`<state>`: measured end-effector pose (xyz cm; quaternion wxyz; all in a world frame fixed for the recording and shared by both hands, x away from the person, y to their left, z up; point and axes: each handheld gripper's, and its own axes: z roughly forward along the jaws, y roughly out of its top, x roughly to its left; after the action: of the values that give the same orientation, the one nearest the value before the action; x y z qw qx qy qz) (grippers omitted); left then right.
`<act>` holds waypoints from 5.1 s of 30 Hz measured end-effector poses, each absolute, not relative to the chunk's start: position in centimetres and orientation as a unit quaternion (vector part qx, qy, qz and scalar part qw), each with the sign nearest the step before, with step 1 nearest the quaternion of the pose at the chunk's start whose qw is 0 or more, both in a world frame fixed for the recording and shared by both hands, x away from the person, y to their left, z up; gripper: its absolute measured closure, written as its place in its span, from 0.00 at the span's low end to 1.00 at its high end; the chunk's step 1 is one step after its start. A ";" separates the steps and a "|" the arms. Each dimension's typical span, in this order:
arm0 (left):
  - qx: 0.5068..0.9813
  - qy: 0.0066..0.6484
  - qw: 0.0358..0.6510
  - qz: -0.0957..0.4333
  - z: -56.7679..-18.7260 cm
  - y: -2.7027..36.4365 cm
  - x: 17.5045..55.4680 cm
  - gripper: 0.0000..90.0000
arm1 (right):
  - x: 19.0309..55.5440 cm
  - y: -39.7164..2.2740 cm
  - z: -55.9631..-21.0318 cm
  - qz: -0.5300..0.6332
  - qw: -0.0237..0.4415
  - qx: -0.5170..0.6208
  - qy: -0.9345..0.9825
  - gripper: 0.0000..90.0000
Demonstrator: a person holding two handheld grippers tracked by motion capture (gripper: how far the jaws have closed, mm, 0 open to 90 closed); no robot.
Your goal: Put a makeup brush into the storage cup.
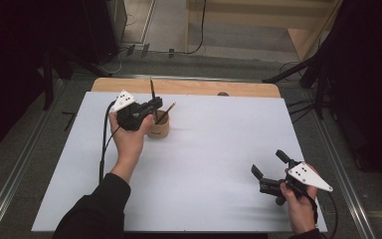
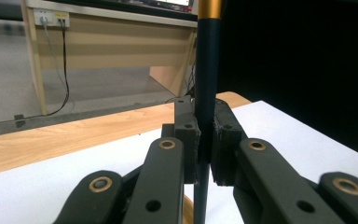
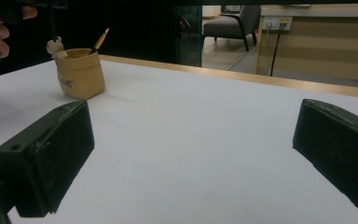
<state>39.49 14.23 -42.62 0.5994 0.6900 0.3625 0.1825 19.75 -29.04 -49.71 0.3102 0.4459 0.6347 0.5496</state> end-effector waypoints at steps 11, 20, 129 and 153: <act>0.690 0.382 0.588 0.180 -43.5 13.1 40.4 0.93 | 19.7 -29.2 -49.8 0.552 0.309 0.448 0.632 0.00; 0.700 0.386 0.571 0.186 -44.7 12.8 40.5 0.93 | 19.6 -29.3 -49.7 0.555 0.308 0.451 0.628 0.00; 0.704 0.381 0.565 0.197 -44.3 19.2 31.8 0.00 | 19.7 -29.3 -49.7 0.550 0.311 0.452 0.630 0.00; 0.709 0.380 0.556 0.207 -45.7 21.7 28.4 0.00 | 19.7 -29.1 -49.8 0.545 0.314 0.450 0.634 0.00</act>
<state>28.36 21.66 -45.67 0.5563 0.7092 0.3803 0.2072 19.67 -29.15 -49.78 0.3141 0.4498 0.6337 0.5454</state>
